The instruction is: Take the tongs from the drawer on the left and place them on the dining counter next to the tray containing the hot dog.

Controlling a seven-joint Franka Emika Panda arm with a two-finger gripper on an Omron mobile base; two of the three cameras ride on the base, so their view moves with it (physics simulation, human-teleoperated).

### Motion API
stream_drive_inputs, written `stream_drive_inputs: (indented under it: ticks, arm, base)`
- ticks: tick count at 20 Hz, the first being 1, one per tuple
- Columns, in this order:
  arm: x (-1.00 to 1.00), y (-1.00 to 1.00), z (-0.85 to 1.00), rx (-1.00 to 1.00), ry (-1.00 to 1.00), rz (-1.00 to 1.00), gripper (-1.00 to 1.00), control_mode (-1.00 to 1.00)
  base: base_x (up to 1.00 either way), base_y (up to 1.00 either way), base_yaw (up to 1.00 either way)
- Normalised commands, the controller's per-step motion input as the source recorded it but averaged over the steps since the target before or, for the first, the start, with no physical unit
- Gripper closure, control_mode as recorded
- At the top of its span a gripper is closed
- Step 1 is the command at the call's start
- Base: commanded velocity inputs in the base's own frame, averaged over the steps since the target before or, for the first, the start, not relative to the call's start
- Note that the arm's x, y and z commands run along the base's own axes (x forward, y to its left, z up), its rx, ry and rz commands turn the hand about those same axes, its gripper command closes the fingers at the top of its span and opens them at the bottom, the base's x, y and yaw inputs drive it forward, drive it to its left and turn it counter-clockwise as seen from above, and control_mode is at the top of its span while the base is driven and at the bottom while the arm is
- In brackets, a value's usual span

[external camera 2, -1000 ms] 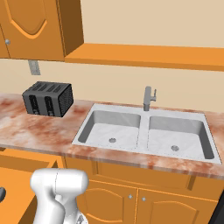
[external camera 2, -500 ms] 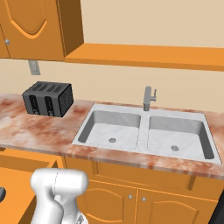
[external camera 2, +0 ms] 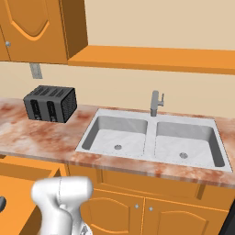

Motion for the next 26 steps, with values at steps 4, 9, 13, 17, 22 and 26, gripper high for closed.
stream_drive_inputs:
  ticks: [4, 9, 13, 17, 22, 26]
  arm:
    - [0.12, -0.70, 0.76, 0.19, 0.41, -0.03, -1.00, -1.00]
    - [0.60, -0.37, 0.68, 0.14, 0.43, -0.01, -1.00, -1.00]
    - [0.66, -0.17, 0.24, 0.09, 0.46, 0.01, -1.00, -1.00]
    - [0.67, -0.01, 0.21, 0.02, 0.43, 0.00, -1.00, -1.00]
    - [0.68, 0.00, 0.17, 0.00, 0.41, 0.00, -1.00, -1.00]
    - [0.33, 0.00, 0.07, 0.00, 0.24, 0.00, -1.00, -1.00]
  base:
    - [0.00, 0.00, 0.00]
    - [0.00, 0.00, 0.00]
    - [0.00, 0.00, 0.00]
    - [0.00, 0.00, 0.00]
    - [0.00, 0.00, 0.00]
    - [0.00, 0.00, 0.00]
